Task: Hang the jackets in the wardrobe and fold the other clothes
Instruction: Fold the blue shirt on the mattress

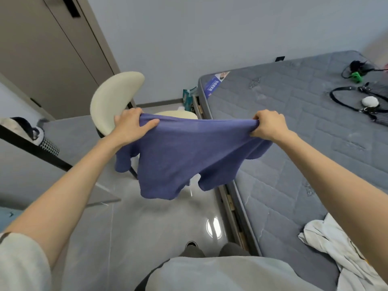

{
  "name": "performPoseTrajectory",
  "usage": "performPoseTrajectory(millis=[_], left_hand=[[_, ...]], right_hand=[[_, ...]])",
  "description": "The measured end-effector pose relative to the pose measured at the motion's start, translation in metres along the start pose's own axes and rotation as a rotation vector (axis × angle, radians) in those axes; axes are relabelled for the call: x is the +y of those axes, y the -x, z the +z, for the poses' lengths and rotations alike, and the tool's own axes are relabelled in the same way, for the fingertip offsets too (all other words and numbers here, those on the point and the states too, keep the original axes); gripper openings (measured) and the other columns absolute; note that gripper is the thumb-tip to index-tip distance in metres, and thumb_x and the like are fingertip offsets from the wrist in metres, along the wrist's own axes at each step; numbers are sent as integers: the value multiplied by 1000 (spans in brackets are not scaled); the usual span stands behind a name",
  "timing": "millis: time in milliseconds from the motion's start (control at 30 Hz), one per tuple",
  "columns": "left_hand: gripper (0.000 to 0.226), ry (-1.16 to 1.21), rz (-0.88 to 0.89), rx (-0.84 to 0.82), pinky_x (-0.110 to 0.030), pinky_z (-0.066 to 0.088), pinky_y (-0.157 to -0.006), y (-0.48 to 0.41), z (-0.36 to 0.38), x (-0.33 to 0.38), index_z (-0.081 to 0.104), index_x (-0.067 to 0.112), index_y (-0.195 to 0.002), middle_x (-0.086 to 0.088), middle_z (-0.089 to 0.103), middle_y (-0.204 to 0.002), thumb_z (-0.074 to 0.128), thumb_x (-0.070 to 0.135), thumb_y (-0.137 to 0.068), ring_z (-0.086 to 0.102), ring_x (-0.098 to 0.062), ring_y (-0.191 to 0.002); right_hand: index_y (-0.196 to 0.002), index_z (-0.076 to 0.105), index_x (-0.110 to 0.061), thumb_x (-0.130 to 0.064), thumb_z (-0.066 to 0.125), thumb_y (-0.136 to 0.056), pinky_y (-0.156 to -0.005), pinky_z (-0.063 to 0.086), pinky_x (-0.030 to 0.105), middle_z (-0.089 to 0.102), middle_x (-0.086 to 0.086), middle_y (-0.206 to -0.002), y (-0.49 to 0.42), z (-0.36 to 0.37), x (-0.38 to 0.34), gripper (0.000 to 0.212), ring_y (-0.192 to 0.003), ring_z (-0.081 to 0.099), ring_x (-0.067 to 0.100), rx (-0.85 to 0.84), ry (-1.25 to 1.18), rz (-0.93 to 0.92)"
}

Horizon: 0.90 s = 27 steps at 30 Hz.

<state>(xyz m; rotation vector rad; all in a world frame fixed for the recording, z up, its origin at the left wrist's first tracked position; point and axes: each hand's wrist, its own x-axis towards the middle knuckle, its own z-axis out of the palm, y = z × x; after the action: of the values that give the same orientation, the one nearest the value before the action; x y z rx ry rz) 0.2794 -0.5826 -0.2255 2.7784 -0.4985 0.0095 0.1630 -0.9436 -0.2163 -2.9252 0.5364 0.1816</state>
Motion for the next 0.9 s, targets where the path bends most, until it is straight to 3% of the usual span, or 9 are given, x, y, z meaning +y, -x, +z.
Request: performPoseTrajectory(millis=[67,167,300,400,533,633,700,800,900], left_hand=[[47,176,-127,-107,-40,36,-81,-12,-1,-2,49,15,-85,4,52,-83,51,61,-84,47,-21,-82],[11,410,-146,-175,-20,36,-66,-30,7,-2,49,12,-85,3,47,-76,54,22,-86,42,-16,-74],[29,440,-36,-89,-17,30,-57,-53,19,-5,36,17,-75,-1,40,-75,40,-9,-86,35,-16,-68],[16,245,16,-134,-32,30,-65,-79,36,-15,39,9,-88,-11,49,-81,40,-7,-88,44,-27,-75],[15,148,-88,-93,-34,37,-72,-125,54,-7,54,7,-108,-6,57,-92,45,11,-97,52,-26,-85],[25,101,-289,-18,-35,34,-65,-167,58,6,61,0,-89,-18,61,-88,44,16,-97,55,-36,-86],[26,72,-411,50,-38,38,-68,-193,55,15,64,3,-97,-21,63,-98,42,16,-98,57,-40,-93],[31,241,-580,186,-35,47,-72,-240,45,32,63,10,-113,-22,66,-97,36,15,-98,64,-38,-85],[21,640,-603,374,-30,53,-59,-293,25,49,51,14,-99,-14,59,-91,30,14,-99,58,-25,-62]], right_hand=[[-81,64,-7,-9,59,-74,-75,31,32,61,13,-76,-8,-1,-6,9,-78,53,36,-45,-21,70],[-60,40,-12,-5,51,-71,-73,27,33,40,6,-60,-24,-1,-13,17,-65,37,28,-180,-275,150],[-59,34,-14,4,45,-74,-55,18,31,30,4,-63,-55,9,-14,26,-64,24,19,-222,-652,114],[-79,50,-9,14,37,-78,-64,30,29,51,9,-83,-90,23,-5,26,-81,43,22,-128,-576,45],[-117,59,1,12,36,-82,-88,41,34,60,21,-121,-150,39,4,44,-113,53,37,-77,-333,-80],[-104,70,-4,7,42,-81,-81,50,39,67,23,-108,-197,31,4,38,-101,60,41,-21,-292,-65],[-95,71,-3,8,47,-75,-74,53,38,70,23,-90,-225,19,0,33,-86,66,40,-11,-394,-9],[-102,70,-3,5,41,-82,-83,54,40,70,15,-87,-276,-6,-17,36,-84,69,32,17,-790,84],[-113,68,-6,-1,40,-90,-95,42,29,68,12,-114,-328,-39,-34,36,-109,59,27,144,-857,59]])
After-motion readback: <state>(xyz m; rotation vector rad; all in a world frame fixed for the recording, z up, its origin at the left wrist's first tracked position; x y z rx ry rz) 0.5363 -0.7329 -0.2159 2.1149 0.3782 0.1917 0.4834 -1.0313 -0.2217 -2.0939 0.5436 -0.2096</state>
